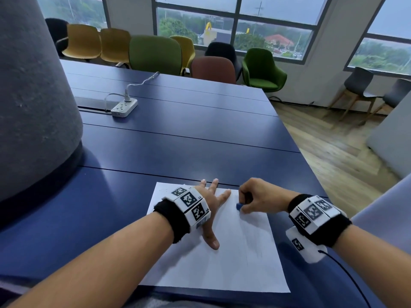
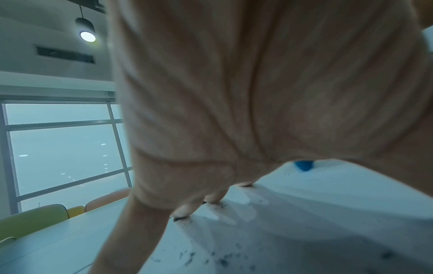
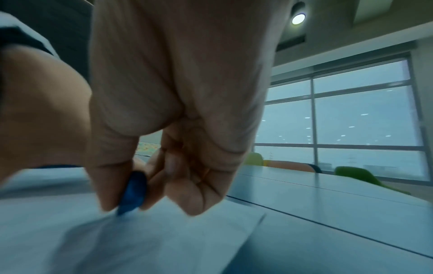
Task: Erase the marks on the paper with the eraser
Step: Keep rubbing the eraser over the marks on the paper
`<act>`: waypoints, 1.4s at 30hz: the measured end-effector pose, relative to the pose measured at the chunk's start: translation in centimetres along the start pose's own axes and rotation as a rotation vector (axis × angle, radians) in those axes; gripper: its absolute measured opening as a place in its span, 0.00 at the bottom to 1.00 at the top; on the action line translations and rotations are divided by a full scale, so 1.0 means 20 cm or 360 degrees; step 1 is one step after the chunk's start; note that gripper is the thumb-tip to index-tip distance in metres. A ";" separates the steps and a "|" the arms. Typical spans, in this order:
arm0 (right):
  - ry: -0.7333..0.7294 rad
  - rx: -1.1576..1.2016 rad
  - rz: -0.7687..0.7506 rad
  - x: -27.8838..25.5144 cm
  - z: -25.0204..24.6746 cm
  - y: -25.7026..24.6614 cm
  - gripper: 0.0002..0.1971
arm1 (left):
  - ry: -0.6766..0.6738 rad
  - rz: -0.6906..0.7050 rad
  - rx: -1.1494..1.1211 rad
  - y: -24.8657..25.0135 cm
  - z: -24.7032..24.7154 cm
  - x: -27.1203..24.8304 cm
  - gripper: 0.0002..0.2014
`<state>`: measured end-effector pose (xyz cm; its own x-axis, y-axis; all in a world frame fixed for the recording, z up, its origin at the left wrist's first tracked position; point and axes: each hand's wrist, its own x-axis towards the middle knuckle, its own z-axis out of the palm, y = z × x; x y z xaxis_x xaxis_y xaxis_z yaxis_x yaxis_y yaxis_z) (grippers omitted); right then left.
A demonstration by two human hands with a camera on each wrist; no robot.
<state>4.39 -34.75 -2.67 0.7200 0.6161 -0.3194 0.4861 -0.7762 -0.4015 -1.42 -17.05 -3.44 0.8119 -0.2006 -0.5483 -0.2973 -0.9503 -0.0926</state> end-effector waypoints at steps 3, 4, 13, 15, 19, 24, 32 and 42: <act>-0.0219 -0.0010 -0.0033 -0.04 0.02 -0.03 0.08 | 0.0005 0.0011 -0.0001 0.00 0.00 0.00 0.72; -0.0153 -0.0025 -0.0003 -0.03 0.00 0.00 0.07 | 0.0006 0.0017 -0.0002 0.00 0.00 0.00 0.72; -0.0159 -0.0066 -0.0037 -0.06 0.03 -0.03 0.08 | 0.0009 0.0019 -0.0010 0.00 0.00 0.01 0.73; 0.0011 -0.0054 0.0045 -0.03 -0.02 0.02 0.08 | 0.0003 0.0021 -0.0016 -0.01 0.00 0.01 0.73; 0.0140 -0.0061 0.0055 -0.03 0.00 0.04 0.11 | -0.0007 0.0004 -0.0006 -0.01 0.00 0.02 0.73; -0.0069 -0.0123 0.0001 -0.05 0.00 0.00 0.09 | 0.0007 0.0017 -0.0004 -0.01 0.00 0.02 0.73; -0.0151 -0.0136 -0.0034 -0.10 0.05 -0.05 0.12 | 0.0007 0.0001 -0.0015 -0.01 0.01 0.03 0.74; -0.0251 -0.0149 -0.0113 -0.13 0.06 -0.09 0.11 | 0.0031 -0.0002 0.0014 0.01 0.02 0.03 0.74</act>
<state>1.13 -34.84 -2.12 0.5993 0.6774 -0.4265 0.5821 -0.7345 -0.3487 -1.19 -17.17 -4.02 0.8219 -0.2038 -0.5319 -0.3004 -0.9485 -0.1008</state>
